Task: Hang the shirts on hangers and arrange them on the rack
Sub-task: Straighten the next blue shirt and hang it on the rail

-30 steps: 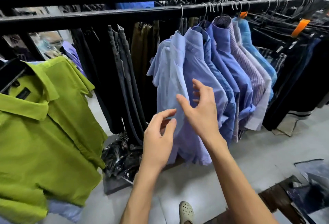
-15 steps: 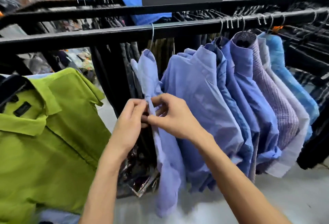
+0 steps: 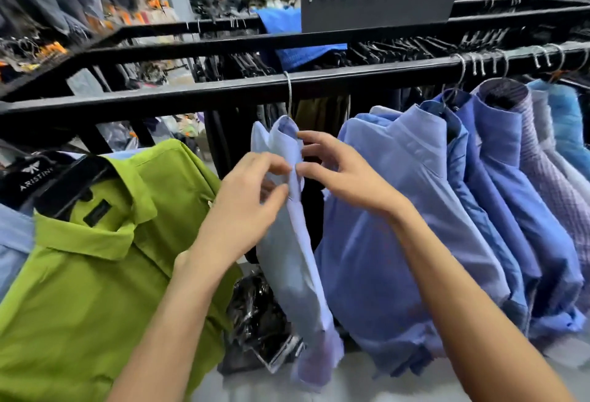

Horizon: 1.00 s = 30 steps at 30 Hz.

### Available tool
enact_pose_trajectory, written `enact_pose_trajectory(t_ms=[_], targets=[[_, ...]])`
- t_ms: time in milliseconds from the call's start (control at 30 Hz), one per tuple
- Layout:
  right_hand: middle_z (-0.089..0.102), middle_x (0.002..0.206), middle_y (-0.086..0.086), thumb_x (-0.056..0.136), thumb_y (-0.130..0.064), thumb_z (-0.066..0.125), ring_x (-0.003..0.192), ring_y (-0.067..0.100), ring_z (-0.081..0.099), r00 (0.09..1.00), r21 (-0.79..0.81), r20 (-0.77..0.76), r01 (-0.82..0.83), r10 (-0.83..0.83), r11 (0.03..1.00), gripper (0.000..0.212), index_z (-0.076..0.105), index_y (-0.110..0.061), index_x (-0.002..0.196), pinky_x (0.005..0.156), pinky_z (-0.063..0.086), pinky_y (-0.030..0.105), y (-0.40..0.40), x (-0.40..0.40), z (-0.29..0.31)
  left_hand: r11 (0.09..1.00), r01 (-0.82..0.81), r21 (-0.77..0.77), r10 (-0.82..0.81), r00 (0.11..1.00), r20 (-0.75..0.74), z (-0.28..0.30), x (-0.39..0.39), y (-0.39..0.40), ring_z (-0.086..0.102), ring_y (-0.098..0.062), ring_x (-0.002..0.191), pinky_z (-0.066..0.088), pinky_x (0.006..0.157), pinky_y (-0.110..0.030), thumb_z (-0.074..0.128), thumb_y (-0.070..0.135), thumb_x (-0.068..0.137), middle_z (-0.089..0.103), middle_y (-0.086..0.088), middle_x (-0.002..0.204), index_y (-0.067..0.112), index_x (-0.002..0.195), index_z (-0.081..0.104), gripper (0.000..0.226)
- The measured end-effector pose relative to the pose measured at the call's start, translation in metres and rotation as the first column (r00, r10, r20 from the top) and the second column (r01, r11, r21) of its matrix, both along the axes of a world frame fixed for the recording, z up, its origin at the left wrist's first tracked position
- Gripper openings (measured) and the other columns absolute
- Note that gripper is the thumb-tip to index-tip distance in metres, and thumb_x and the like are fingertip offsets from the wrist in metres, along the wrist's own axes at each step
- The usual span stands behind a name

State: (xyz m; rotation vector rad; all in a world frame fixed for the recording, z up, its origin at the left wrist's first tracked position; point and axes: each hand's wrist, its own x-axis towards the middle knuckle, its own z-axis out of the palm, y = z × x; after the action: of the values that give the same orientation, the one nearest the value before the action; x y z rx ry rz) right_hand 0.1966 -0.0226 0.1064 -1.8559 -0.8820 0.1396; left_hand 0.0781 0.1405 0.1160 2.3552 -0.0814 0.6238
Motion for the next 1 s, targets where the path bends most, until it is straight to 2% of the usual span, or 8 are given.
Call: enact_pose_trajectory(t_ms=[133,300,400,500,600,767,867,1000], targets=[[0.071,0.088,0.002,0.085,-0.020,0.083,0.083,0.002,0.060,0.992,-0.088,0.024,-0.123,0.126,0.988,0.023,0.071,-0.005,0.098,0.079,0.045,0.019,-0.013,0.008,0.024,0.974,0.156,0.166,-0.176,0.978,0.115,0.014,0.012,0.011,0.067,-0.008,0.091,0.055,0.087,-0.032,0.066,0.002,0.092,0.050,0.004,0.124,0.018,0.124,0.062,0.036],[0.036,0.062,-0.006,0.082,-0.021,0.086,0.060,0.004,0.032,0.969,-0.128,0.165,-0.165,0.185,0.978,0.035,0.055,-0.008,0.071,0.055,0.027,0.022,-0.019,0.012,0.043,0.860,0.329,0.391,-0.352,0.936,-0.014,0.040,0.037,0.020,0.059,-0.002,0.108,0.055,0.087,-0.046,0.071,0.014,0.090,0.052,0.009,0.134,0.027,0.144,0.050,0.059],[0.045,0.064,-0.015,0.083,-0.017,0.085,0.059,0.001,0.040,0.913,-0.115,0.387,-0.095,0.133,0.989,0.028,0.059,-0.021,0.074,0.058,0.031,0.019,-0.024,0.004,0.042,0.825,0.313,0.471,-0.341,0.940,-0.027,0.061,0.042,0.023,0.050,0.010,0.078,0.054,0.074,-0.041,0.077,0.026,0.085,0.055,0.022,0.105,0.040,0.132,0.052,0.055],[0.052,0.073,-0.017,0.084,-0.018,0.083,0.066,0.002,0.046,0.809,-0.085,0.585,0.003,0.048,0.996,0.023,0.062,-0.022,0.077,0.060,0.036,0.019,-0.027,-0.010,0.029,0.674,0.252,0.695,-0.352,0.936,0.003,0.068,0.041,0.024,0.056,-0.006,0.079,0.042,0.058,-0.031,0.078,0.036,0.078,0.061,0.018,0.096,0.038,0.106,0.061,0.033],[0.054,0.075,-0.017,0.079,-0.013,0.081,0.066,0.003,0.049,0.822,-0.197,0.563,0.034,0.085,0.980,0.017,0.066,-0.019,0.084,0.060,0.039,0.020,-0.037,-0.024,0.025,0.589,0.210,0.780,-0.395,0.917,0.051,0.062,0.039,0.027,0.065,-0.024,0.069,0.033,0.048,-0.028,0.063,0.042,0.081,0.061,0.009,0.084,0.030,0.083,0.065,0.012],[0.044,0.080,-0.010,0.073,-0.010,0.059,0.061,0.015,0.039,0.736,-0.317,0.660,0.094,0.148,0.944,0.022,0.045,-0.024,0.082,0.048,0.036,0.029,-0.052,-0.042,0.008,0.709,0.053,0.703,-0.344,0.897,0.279,0.022,0.018,0.038,0.052,-0.022,0.055,0.040,0.039,-0.034,0.063,0.017,0.087,0.053,0.000,0.074,0.018,0.077,0.066,0.010],[0.040,0.090,-0.004,0.076,-0.011,0.054,0.049,0.029,0.039,0.660,-0.361,0.730,0.150,0.179,0.920,0.024,0.038,-0.024,0.090,0.036,0.039,0.033,-0.046,-0.055,-0.023,0.849,0.097,0.520,-0.263,0.930,0.256,-0.011,0.009,0.039,0.054,-0.019,0.060,0.048,0.047,-0.038,0.066,0.011,0.082,0.052,0.001,0.077,0.013,0.082,0.067,0.003],[0.045,0.111,-0.008,0.089,-0.014,0.067,0.071,0.012,0.055,0.860,-0.403,0.426,-0.099,0.282,0.910,0.021,0.050,-0.021,0.101,0.068,0.054,0.032,-0.052,-0.057,-0.022,0.993,0.121,0.001,-0.121,0.985,0.125,-0.020,-0.003,0.035,0.058,-0.009,0.071,0.045,0.067,-0.020,0.070,0.018,0.083,0.057,0.004,0.080,0.016,0.080,0.067,0.005]])
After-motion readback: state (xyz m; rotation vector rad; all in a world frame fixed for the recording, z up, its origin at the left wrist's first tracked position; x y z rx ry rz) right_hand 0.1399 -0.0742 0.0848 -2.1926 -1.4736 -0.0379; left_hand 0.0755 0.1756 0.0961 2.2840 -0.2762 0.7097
